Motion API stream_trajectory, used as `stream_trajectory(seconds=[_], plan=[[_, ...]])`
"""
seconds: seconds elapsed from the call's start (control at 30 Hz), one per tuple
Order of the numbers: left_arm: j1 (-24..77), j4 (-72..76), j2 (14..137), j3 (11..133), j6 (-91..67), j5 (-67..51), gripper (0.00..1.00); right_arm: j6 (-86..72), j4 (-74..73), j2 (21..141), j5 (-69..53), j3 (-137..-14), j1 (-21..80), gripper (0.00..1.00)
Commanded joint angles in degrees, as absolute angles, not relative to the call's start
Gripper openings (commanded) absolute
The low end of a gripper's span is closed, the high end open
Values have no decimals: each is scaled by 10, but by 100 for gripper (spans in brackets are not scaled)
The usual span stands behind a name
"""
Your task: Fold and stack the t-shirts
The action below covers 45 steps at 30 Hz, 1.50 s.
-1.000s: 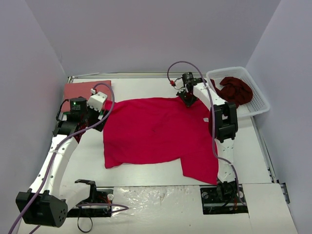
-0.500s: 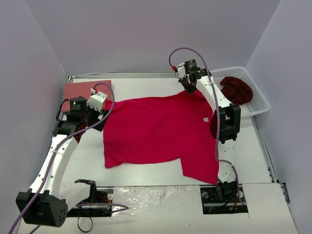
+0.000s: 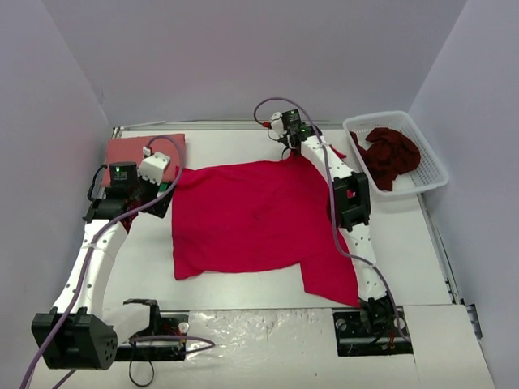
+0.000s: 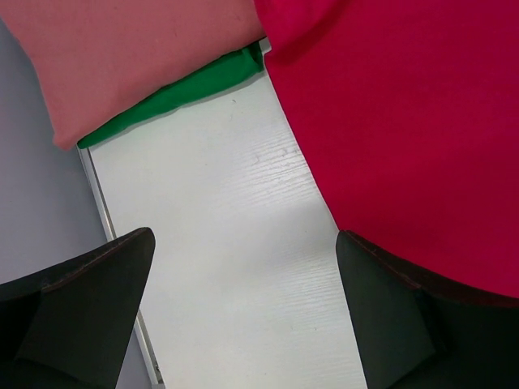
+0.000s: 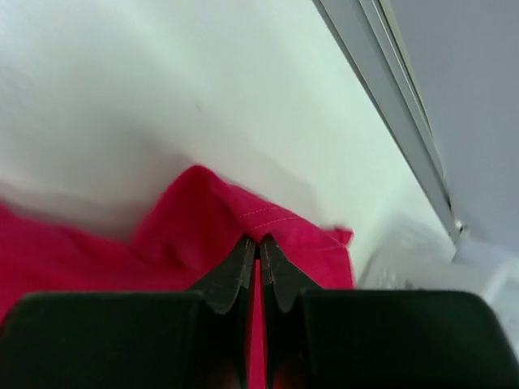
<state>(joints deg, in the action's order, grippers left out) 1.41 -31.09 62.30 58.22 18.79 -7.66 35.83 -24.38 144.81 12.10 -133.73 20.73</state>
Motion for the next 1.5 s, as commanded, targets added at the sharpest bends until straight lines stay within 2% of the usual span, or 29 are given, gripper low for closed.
stream_trajectory(seconds=[0.0, 0.13, 0.3, 0.33, 0.37, 0.4, 0.43, 0.47, 0.57, 0.8, 1.0, 1.1, 1.13, 1.17, 1.2, 1.47], plan=[[-5, -318, 626, 599, 178, -97, 94, 485, -121, 1513, 189, -1354, 238, 0], [-31, -323, 628, 602, 175, -105, 94, 577, -61, 1578, 223, -1383, 259, 0], [-44, -324, 622, 599, 172, -123, 94, 622, 23, 1593, 253, -1369, 266, 2], [-44, -324, 621, 600, 171, -125, 94, 619, 25, 1593, 258, -1363, 266, 8], [-45, -325, 620, 600, 171, -127, 94, 613, 25, 1589, 263, -1359, 265, 34], [-44, -325, 620, 600, 170, -129, 94, 606, 27, 1574, 268, -1349, 265, 49], [-44, -325, 620, 600, 170, -134, 94, 590, 32, 1564, 270, -1336, 264, 68], [-45, -324, 620, 600, 168, -137, 94, 580, 40, 1552, 273, -1304, 260, 100], [-44, -321, 620, 602, 164, -147, 94, 542, 57, 1512, 288, -1256, 255, 100], [-45, -316, 588, 592, 160, -149, 94, 481, 112, 1398, 326, -1158, 250, 100], [-44, -319, 570, 592, 162, -153, 94, 395, 52, 1289, 306, -1079, 250, 100], [-44, -334, 575, 603, 165, -160, 94, 346, 13, 1249, 278, -1031, 240, 70], [-44, -336, 575, 605, 167, -161, 94, 332, 4, 1242, 270, -1022, 232, 38], [-43, -336, 575, 608, 167, -162, 94, 309, -27, 1232, 247, -1018, 227, 26], [-44, -339, 575, 610, 167, -163, 94, 294, -39, 1230, 237, -1014, 222, 0], [-42, -353, 590, 629, 169, -170, 94, 207, -185, 1264, 82, -1053, 159, 0]])
